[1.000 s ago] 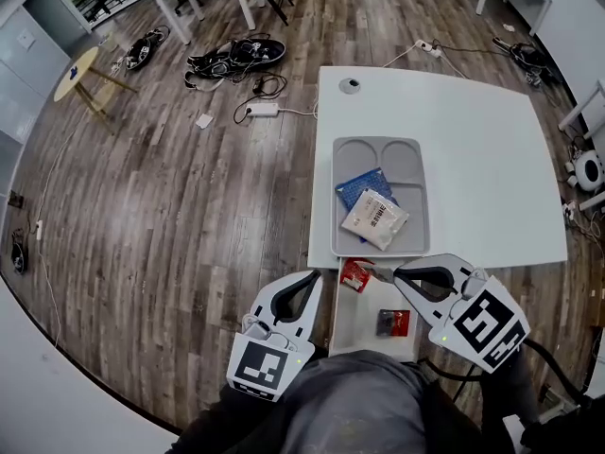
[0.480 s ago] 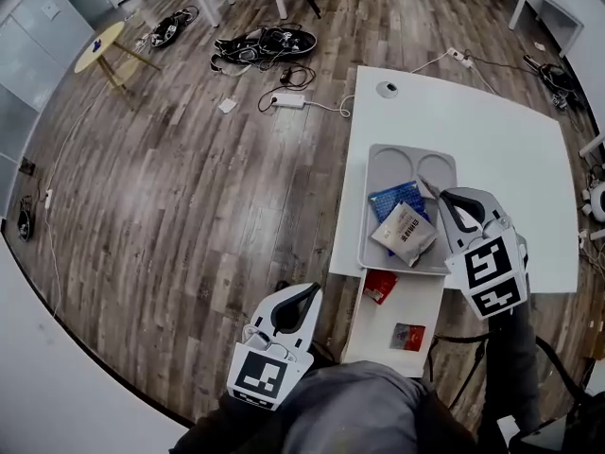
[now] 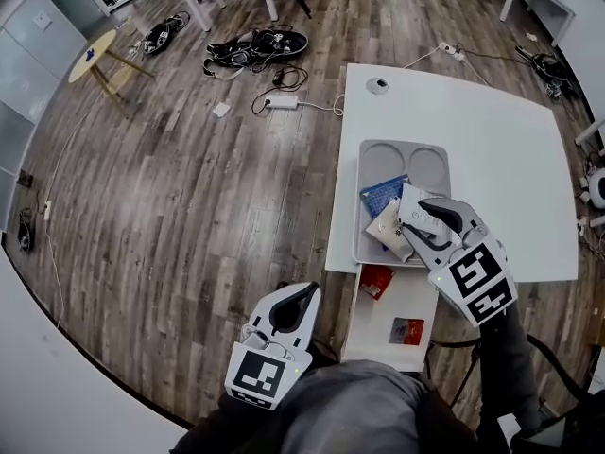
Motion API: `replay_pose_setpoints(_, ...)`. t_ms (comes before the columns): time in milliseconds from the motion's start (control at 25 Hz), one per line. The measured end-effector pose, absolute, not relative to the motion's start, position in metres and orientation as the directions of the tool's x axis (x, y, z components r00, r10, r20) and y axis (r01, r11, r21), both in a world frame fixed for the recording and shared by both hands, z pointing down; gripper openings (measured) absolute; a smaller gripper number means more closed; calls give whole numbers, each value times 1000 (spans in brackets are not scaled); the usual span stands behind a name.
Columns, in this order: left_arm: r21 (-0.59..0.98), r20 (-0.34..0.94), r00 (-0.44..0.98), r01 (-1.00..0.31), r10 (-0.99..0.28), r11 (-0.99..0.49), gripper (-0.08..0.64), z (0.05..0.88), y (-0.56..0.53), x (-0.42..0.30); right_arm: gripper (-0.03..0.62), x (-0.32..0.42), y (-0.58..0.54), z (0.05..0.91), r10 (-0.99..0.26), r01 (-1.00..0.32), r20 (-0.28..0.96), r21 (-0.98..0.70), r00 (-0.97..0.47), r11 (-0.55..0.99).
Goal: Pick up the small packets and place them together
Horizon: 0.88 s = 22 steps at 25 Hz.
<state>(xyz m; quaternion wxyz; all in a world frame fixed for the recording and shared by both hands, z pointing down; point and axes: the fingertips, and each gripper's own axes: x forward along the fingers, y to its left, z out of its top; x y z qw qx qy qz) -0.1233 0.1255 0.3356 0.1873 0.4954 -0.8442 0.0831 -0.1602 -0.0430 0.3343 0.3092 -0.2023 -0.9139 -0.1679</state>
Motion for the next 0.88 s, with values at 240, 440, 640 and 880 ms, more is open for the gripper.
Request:
replay_pose_setpoints(240,50,395,-425,-875,-814,481,-12,330,117,-117,153,-129,-41,299,276,432,552,173,-787,885)
replay_pose_setpoints(440,58,399,-396,-889,-827,454,-12,334,109,-110,152,-80,11,358,417,521,645,-33,-641,853)
replay_pose_setpoints(640,51,400,-391,-893,-829,446,-12,335,108,-111,155,-57,46,435,397,561,777,-69,-488,825)
replay_pose_setpoints(880,59,416,-403,-883,-816,466,-12,342,117,-117,179,-74,53,469,344,581,835,-35,-431,813)
